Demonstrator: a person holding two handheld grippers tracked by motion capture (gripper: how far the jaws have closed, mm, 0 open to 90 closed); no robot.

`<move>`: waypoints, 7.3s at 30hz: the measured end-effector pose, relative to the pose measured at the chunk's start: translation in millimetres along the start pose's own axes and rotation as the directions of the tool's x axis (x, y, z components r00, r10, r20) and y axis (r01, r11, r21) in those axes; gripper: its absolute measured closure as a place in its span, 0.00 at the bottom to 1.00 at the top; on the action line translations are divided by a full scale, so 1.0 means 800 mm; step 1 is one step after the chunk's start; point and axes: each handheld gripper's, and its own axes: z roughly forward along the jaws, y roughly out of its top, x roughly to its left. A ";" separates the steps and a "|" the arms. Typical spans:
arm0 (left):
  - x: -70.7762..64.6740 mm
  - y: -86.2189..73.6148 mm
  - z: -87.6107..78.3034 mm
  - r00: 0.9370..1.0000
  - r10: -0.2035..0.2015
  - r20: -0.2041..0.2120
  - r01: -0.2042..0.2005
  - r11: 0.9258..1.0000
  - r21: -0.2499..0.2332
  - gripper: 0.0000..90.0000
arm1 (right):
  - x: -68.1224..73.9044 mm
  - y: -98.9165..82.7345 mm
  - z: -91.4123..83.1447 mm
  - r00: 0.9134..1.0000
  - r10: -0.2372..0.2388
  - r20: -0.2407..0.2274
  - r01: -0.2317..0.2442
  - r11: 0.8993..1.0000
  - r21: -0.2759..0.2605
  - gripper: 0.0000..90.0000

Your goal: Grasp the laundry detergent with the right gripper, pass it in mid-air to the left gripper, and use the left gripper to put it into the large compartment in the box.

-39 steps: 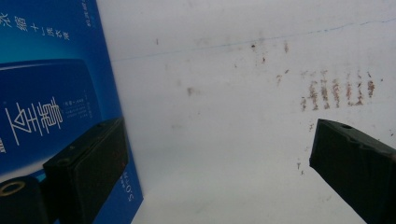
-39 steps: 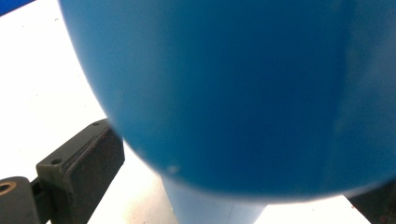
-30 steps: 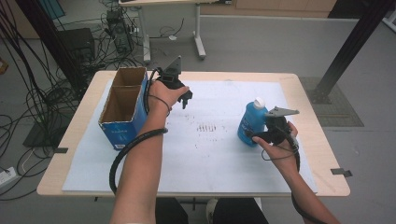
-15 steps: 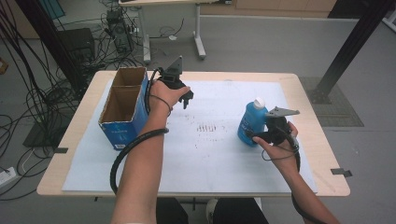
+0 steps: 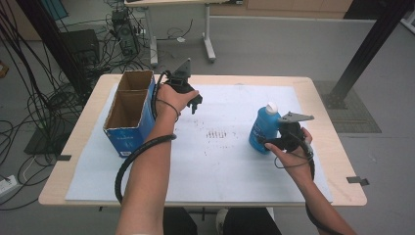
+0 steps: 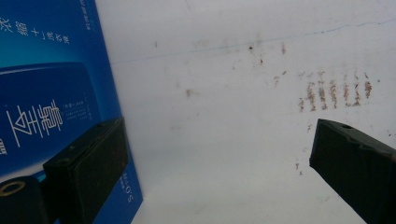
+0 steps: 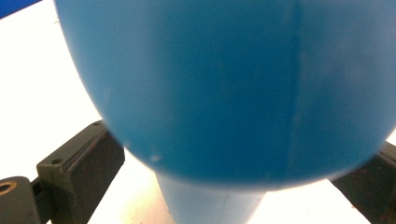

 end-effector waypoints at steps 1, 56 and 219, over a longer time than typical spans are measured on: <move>0.000 0.000 0.000 1.000 0.002 0.000 -0.002 1.000 0.000 0.06 | 0.000 0.000 0.000 1.000 -0.003 0.000 0.003 1.000 0.000 0.03; 0.001 0.002 -0.001 1.000 0.002 -0.006 -0.002 1.000 -0.003 0.06 | -0.001 0.001 0.013 0.998 -0.040 -0.052 0.039 0.999 -0.022 0.46; 0.000 0.002 -0.026 1.000 0.017 -0.018 -0.018 0.999 -0.032 0.06 | 0.000 -0.002 0.012 0.998 -0.033 -0.045 0.031 0.999 -0.038 0.48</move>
